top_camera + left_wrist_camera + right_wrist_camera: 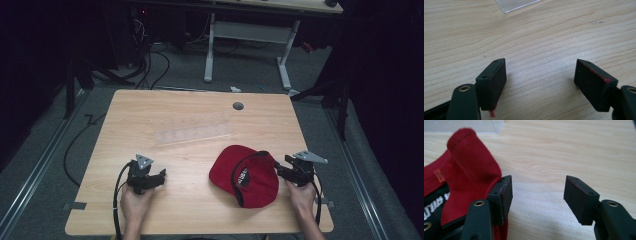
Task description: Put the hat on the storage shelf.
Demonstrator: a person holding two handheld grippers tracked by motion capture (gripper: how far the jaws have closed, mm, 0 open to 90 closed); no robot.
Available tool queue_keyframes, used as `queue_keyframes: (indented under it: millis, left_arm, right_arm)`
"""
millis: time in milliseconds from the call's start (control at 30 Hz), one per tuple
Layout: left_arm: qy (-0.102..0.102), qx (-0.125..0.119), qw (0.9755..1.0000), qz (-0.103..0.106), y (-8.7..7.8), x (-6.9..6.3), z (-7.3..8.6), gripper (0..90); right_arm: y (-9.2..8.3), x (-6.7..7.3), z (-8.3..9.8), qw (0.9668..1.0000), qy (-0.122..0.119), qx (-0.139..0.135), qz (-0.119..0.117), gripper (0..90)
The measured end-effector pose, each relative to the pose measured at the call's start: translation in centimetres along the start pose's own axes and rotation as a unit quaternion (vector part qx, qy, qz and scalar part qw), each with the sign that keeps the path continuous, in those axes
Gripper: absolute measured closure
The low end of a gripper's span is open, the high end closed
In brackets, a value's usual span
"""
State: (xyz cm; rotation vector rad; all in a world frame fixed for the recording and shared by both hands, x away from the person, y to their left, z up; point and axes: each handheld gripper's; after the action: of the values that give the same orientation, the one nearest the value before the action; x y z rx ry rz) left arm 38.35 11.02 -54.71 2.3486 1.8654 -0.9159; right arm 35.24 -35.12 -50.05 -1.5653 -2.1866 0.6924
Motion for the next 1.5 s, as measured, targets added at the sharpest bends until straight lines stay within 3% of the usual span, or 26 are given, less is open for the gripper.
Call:
queue_keyframes:
  millis: [167, 333, 400, 533, 600, 833, 1000, 1133, 1200, 1333, 1500]
  left_arm:
    - [0.0, 0.0, 1.0, 0.0, 0.0, 0.0, 0.0, 26.1]
    - [0.0, 0.0, 1.0, 0.0, 0.0, 0.0, 0.0, 26.1]
    - [0.0, 0.0, 1.0, 0.0, 0.0, 0.0, 0.0, 26.2]
    - [-0.001, 0.001, 1.0, 0.0, 0.0, 0.0, 0.0, 26.4]
    - [-0.002, 0.0, 1.0, 0.0, 0.0, 0.0, 0.0, 26.5]
    - [-0.002, 0.0, 1.0, -0.001, 0.0, 0.0, -0.1, 26.6]
    - [-0.002, 0.0, 1.0, -0.001, 0.0, 0.0, 0.0, 26.3]
    - [-0.001, 0.0, 1.0, -0.001, 0.1, 0.0, 0.0, 26.1]
    - [-0.001, 0.0, 1.0, -0.001, 0.1, 0.0, 0.0, 26.1]
    - [-0.001, 0.0, 1.0, -0.001, 0.1, 0.0, 0.0, 26.3]
    - [-0.001, 0.0, 1.0, -0.001, 0.1, 0.0, 0.0, 26.3]
  right_arm:
    - [-1.3, -0.2, -0.6, 0.9998, 0.006, -0.021, 0.0, 37.3]
    - [-1.8, 0.1, -1.0, 0.9993, 0.005, -0.028, -0.023, 35.5]
    - [-1.7, 0.6, -1.2, 0.9991, -0.009, -0.027, -0.032, 34.4]
    - [-0.7, 1.6, -2.0, 0.9976, -0.025, -0.021, -0.061, 28.0]
    - [0.1, 1.9, -2.3, 0.9968, -0.024, -0.006, -0.076, 24.6]
    - [3.0, 2.3, -2.5, 0.9931, -0.024, 0.032, -0.11, 23.6]
    - [4.0, 2.5, -2.3, 0.9909, -0.027, 0.037, -0.127, 24.6]
    - [5.0, 2.1, -1.9, 0.9891, -0.013, 0.048, -0.138, 26.7]
    - [5.1, 2.2, -1.9, 0.9871, -0.016, 0.049, -0.152, 30.4]
    - [5.5, 2.3, -1.7, 0.9856, -0.031, 0.06, -0.155, 38.4]
    - [5.8, 2.2, -1.5, 0.9838, -0.03, 0.067, -0.163, 47.2]
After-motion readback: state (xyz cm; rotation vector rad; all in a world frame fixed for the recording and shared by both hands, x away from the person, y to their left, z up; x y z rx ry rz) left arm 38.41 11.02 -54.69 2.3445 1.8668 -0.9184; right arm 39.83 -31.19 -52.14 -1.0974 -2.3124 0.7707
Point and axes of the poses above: each handheld gripper's, and its own axes: y roughly forward along the jaws, z roughly out of its underside, x roughly to its left, and after that the axes turned 3 degrees about -y, right-handed
